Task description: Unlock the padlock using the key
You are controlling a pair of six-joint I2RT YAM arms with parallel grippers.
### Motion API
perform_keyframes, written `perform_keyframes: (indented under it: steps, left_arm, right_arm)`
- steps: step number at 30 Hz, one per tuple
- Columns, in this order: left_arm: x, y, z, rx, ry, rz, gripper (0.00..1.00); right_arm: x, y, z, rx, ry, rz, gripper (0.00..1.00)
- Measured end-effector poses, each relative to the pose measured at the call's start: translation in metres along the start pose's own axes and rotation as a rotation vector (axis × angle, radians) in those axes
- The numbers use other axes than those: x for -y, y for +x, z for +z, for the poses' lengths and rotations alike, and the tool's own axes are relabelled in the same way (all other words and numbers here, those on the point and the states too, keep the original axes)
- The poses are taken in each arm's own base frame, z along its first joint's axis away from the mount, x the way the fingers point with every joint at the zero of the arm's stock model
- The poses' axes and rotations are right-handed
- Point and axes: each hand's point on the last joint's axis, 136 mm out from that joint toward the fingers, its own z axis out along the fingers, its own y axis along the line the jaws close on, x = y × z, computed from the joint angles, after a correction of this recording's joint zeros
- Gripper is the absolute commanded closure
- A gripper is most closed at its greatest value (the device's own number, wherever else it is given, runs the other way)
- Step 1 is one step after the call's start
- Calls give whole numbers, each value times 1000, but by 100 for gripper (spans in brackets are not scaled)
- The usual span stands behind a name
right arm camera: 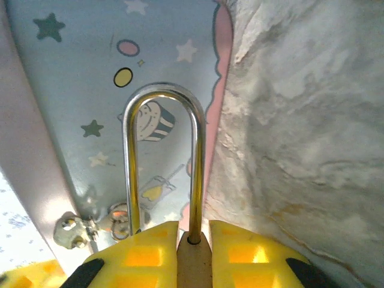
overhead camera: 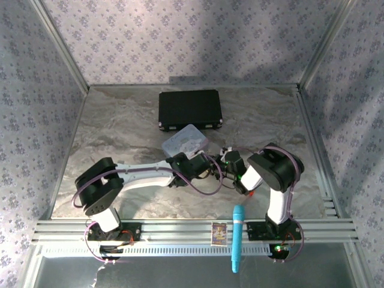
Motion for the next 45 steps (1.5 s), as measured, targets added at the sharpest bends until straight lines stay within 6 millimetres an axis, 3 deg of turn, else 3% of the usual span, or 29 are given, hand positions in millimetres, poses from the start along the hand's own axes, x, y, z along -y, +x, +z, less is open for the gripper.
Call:
perform_keyframes:
  steps: [8,17,24,28,30,38,41,45]
  left_arm:
    - [-5,6,8,-75,-55,-64,30]
    - [-37,30,20,-164,-137,-192,21]
    - [-67,51,27,-209,-171,-297,20]
    - [-76,56,26,-215,-184,-334,8]
    - [-76,56,24,-208,-185,-350,0]
    - [-87,75,-7,-135,-177,-440,0]
    - [-107,72,-28,-40,-180,-544,0]
    - [-149,81,-51,87,-239,-758,0]
  right_arm:
    - [21,-8,-33,-89,283,-142,93]
    - [50,-19,-87,-257,525,-256,88]
    - [63,-15,-118,-338,615,-278,71]
    - [63,-13,-125,-367,644,-294,61]
    - [63,-12,-127,-378,648,-303,53]
    - [54,-24,-147,-319,717,-383,32]
    - [35,-43,-152,-228,725,-471,28]
    - [-2,-79,-165,-12,715,-622,26]
